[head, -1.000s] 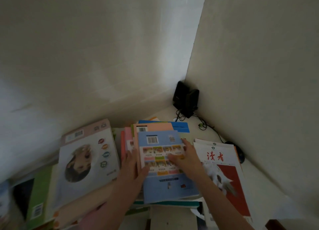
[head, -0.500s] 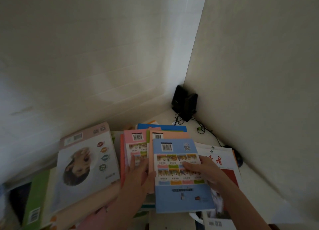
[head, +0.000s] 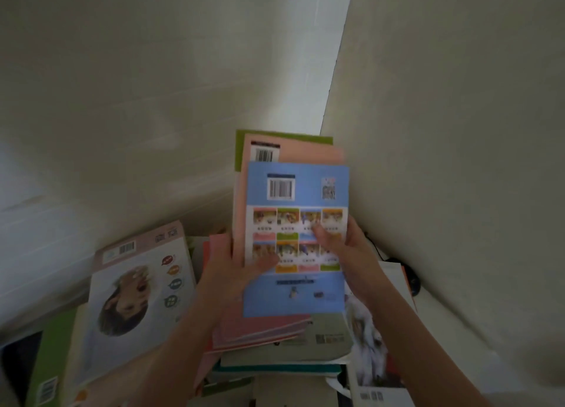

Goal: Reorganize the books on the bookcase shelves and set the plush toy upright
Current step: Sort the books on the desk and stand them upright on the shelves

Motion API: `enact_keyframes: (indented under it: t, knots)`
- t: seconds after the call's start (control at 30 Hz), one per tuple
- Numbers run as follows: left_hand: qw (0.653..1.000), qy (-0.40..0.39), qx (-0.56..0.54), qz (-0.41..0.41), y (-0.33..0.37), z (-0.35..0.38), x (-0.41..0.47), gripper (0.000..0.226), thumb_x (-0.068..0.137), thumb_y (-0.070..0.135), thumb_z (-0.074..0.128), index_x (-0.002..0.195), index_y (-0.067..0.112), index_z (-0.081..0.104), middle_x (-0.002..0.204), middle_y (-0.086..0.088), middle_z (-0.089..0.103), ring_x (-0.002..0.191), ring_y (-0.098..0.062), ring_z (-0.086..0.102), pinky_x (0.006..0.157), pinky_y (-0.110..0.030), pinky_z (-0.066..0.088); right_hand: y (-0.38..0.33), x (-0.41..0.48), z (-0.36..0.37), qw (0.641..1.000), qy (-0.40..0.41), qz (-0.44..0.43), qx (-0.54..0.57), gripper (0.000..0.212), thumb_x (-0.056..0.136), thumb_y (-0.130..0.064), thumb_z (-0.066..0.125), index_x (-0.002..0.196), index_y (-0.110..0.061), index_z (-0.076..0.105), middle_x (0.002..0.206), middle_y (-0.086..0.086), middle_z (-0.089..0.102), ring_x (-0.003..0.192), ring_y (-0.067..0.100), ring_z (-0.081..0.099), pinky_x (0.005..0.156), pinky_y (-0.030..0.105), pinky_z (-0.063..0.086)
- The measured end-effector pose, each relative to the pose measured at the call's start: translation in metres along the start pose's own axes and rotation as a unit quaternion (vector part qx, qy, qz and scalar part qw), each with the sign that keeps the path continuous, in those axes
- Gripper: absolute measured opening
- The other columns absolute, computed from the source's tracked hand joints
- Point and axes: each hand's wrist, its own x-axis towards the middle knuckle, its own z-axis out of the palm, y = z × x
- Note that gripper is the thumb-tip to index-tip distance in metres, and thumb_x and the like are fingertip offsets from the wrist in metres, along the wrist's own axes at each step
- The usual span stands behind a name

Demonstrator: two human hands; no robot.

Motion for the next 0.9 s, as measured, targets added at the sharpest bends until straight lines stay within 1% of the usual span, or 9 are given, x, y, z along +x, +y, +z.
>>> enact_keyframes:
  t: [0.17,0.27,0.33,0.43,0.5,0.57,0.77,0.83,0.9]
  knots:
    - [0.995,0.028,0.060,0.073,0.008,-0.014,0.011,0.036,0.074,0.010,0.078,0.102,0.026,0.061,0.091,0.015,0.069,0.082,0.004,0.066,0.067,-0.017,0.053,-0.005,0.009,0.013,0.996,-0.009,-0.059,-0.062,0.037,0.088,-0.006,0.062,0.111,-0.033,0.054,0.096,-0.025,0.069,0.094,-0.005,0.065,0.076,0.013,0.051]
    - [0.995,-0.026,0.089,0.046,-0.010,-0.012,0.001,0.039,0.074,0.019,0.080,0.101,0.032,0.054,0.086,0.024,0.067,0.089,-0.003,0.065,0.077,-0.015,0.052,0.028,0.000,0.009,0.993,-0.026,-0.010,-0.114,0.025,0.088,-0.005,0.064,0.081,-0.029,0.067,0.070,-0.016,0.068,0.068,-0.006,0.064,0.064,0.014,0.047]
    - [0.993,-0.041,0.094,0.057,-0.019,-0.007,-0.007,0.057,0.066,0.046,0.081,0.111,0.034,0.049,0.098,0.025,0.064,0.097,-0.001,0.062,0.083,-0.017,0.052,0.046,-0.010,0.005,0.989,-0.030,0.028,-0.139,0.020,0.090,-0.003,0.060,0.074,-0.013,0.067,0.067,-0.006,0.064,0.061,-0.004,0.062,0.064,0.015,0.046]
    - [0.992,0.025,0.094,0.082,-0.029,-0.006,-0.002,0.076,0.061,0.058,0.078,0.122,0.020,0.053,0.113,0.014,0.064,0.104,-0.004,0.062,0.088,-0.036,0.055,0.052,-0.012,0.002,0.992,-0.027,0.035,-0.120,0.007,0.088,-0.010,0.061,0.084,-0.005,0.064,0.082,0.007,0.066,0.073,-0.001,0.065,0.072,0.019,0.049]
    - [0.991,0.045,0.082,0.092,-0.028,-0.003,0.003,0.049,0.073,0.026,0.079,0.114,0.029,0.052,0.104,0.018,0.065,0.098,0.005,0.062,0.083,-0.028,0.055,0.047,-0.007,0.005,0.997,-0.030,0.016,-0.072,0.031,0.083,-0.021,0.060,0.112,-0.008,0.060,0.106,0.004,0.069,0.097,0.009,0.067,0.083,0.025,0.053]
    - [0.989,0.068,0.076,0.106,-0.028,0.003,0.004,0.053,0.078,0.005,0.073,0.107,0.039,0.046,0.103,0.019,0.062,0.094,0.011,0.060,0.077,-0.014,0.051,0.044,-0.004,0.006,0.999,-0.030,0.006,-0.043,0.040,0.082,-0.022,0.059,0.122,-0.019,0.054,0.114,-0.008,0.068,0.107,0.010,0.065,0.088,0.024,0.053]
    - [0.994,0.051,0.069,0.066,-0.043,0.013,-0.008,0.051,0.084,0.011,0.067,0.116,0.038,0.039,0.110,0.021,0.059,0.095,0.016,0.058,0.080,-0.005,0.047,0.062,-0.010,0.006,0.996,-0.024,0.011,-0.082,0.044,0.084,0.004,0.062,0.120,-0.018,0.052,0.103,-0.015,0.072,0.100,0.007,0.067,0.086,0.026,0.056]
    - [0.995,0.031,0.083,0.055,-0.034,0.009,-0.005,0.039,0.088,0.015,0.062,0.110,0.039,0.041,0.105,0.026,0.054,0.091,0.020,0.056,0.075,-0.006,0.046,0.058,-0.004,0.004,0.997,-0.019,0.004,-0.075,0.042,0.084,0.004,0.063,0.121,-0.014,0.053,0.104,-0.013,0.071,0.098,0.005,0.067,0.079,0.021,0.055]
    - [0.995,0.014,0.097,0.025,-0.025,0.004,0.002,0.026,0.090,0.021,0.057,0.103,0.039,0.045,0.104,0.023,0.055,0.098,0.009,0.058,0.076,-0.011,0.049,0.050,0.006,0.002,0.995,-0.029,0.033,-0.085,0.036,0.086,-0.005,0.065,0.120,-0.013,0.055,0.110,-0.006,0.070,0.098,0.007,0.067,0.081,0.025,0.056]
